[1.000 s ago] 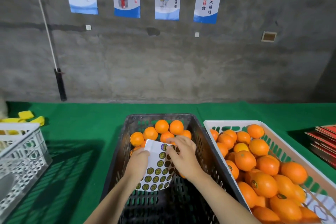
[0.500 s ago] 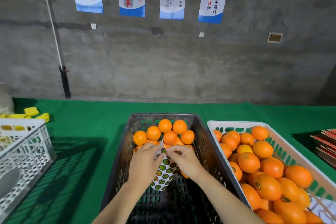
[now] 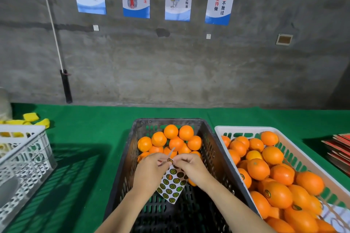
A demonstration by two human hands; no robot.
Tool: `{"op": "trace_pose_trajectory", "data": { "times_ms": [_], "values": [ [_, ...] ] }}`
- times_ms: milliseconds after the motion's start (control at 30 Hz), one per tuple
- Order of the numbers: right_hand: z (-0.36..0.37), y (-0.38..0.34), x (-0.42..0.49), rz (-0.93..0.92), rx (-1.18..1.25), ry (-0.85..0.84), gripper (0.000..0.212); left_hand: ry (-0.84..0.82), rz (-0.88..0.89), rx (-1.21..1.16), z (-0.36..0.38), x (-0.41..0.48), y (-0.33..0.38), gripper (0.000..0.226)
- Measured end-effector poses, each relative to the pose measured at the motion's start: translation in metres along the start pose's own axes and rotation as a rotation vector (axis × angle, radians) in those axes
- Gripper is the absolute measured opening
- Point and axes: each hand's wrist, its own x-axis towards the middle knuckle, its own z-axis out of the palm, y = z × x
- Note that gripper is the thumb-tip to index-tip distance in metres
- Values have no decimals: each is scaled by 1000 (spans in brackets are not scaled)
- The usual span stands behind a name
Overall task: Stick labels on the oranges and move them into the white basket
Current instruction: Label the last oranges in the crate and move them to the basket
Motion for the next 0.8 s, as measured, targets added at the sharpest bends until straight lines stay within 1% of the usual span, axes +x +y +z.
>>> {"op": "trace_pose_trajectory", "data": {
  "times_ms": [67,167,233,267,400,533,667,800],
  "values": [
    [-1,-1,-1,5,3,-11,19,-26,-9,7,-1,0,1,15],
    [0,-4,-2,16,48,-26,27,-31,-48,-5,-2,0,1,13],
    [2,-5,-3,21,69,-33,32,-14,-39,47,-2,-1,2,16],
    [2,-5,-3,21,64,-32,32,-1,-22,77,-2,-2,2,16],
    [3,-2,-1,54,41,-2,20,76,20,143,-3,-4,5,12],
    [5,-1,-2,122,59,-4,21,99,75,247,-4,-6,4,14],
    [6,-4,-4,181,122,-27,21,106,123,375,-3,-5,3,24],
    [7,-8,-6,178,138,-33,24,92,87,425,-3,-3,2,29]
  ]
}}
